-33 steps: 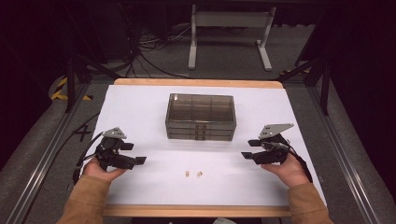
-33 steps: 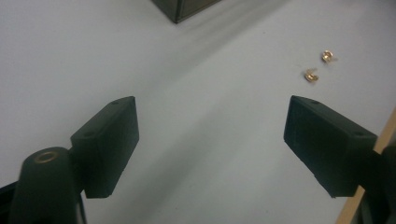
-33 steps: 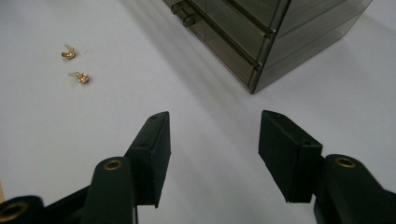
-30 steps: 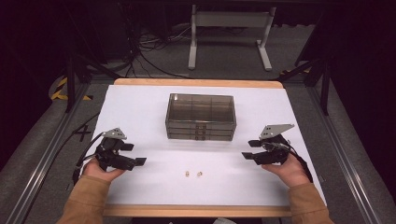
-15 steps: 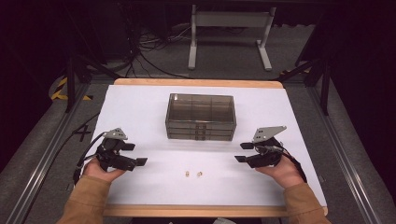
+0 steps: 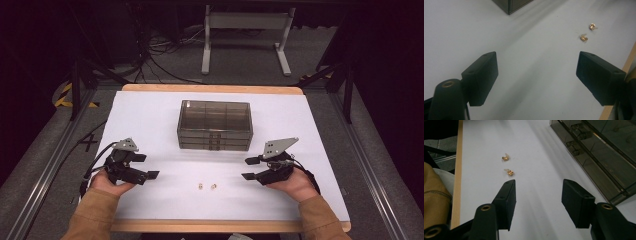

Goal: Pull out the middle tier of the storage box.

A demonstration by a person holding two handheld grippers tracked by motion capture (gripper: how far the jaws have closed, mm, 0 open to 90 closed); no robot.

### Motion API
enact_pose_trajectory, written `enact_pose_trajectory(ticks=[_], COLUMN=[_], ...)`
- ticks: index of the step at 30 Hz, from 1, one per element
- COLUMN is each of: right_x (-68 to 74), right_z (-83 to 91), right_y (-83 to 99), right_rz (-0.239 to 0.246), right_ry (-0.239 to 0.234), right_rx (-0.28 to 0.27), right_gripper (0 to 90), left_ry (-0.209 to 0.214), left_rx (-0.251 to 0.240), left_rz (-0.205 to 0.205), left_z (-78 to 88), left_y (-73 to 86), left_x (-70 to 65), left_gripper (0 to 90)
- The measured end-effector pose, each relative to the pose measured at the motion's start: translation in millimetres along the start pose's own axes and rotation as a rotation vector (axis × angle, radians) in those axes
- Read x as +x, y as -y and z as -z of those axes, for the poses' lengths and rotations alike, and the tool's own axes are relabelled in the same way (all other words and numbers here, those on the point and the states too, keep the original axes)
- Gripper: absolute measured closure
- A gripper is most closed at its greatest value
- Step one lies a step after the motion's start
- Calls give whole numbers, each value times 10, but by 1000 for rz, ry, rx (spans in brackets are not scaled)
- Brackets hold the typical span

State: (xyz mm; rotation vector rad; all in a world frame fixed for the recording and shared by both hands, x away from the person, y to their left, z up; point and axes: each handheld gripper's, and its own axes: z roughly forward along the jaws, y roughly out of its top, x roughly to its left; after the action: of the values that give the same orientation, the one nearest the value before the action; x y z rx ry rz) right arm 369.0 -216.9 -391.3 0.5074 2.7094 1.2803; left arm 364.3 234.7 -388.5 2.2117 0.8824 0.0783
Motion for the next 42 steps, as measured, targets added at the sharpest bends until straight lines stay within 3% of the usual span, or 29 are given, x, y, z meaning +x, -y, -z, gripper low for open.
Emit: enact_pose_trajectory(ticks=[3, 8, 14, 19, 22, 30, 31, 42], right_x=[2, 41, 56, 74, 100, 170, 202, 325], right_z=[-26, -52, -78, -78, -64, -66, -69, -91], right_y=[12, 6, 0, -9, 11, 6, 3, -8], right_rz=[13, 81, 85, 113, 159, 246, 279, 395], right_ry=[3, -9, -12, 35, 77, 161, 189, 294], right_rx=[6, 6, -5, -13, -46, -43, -42, -58], right_gripper=[451, 459, 471, 496, 513, 509, 503, 511], left_ry=[8, 5, 15, 13, 6, 1, 1, -6], left_rx=[4, 6, 3, 0, -5, -3, -3, -9], left_rz=[5, 4, 4, 7, 12, 7, 5, 13], left_z=[-3, -11, -4, 7, 7, 1, 6, 14], left_y=[-2, -2, -1, 0, 3, 5, 4, 9], left_x=[-2, -7, -9, -3, 1, 2, 5, 3], left_gripper=[185, 193, 206, 207, 207, 204, 202, 195])
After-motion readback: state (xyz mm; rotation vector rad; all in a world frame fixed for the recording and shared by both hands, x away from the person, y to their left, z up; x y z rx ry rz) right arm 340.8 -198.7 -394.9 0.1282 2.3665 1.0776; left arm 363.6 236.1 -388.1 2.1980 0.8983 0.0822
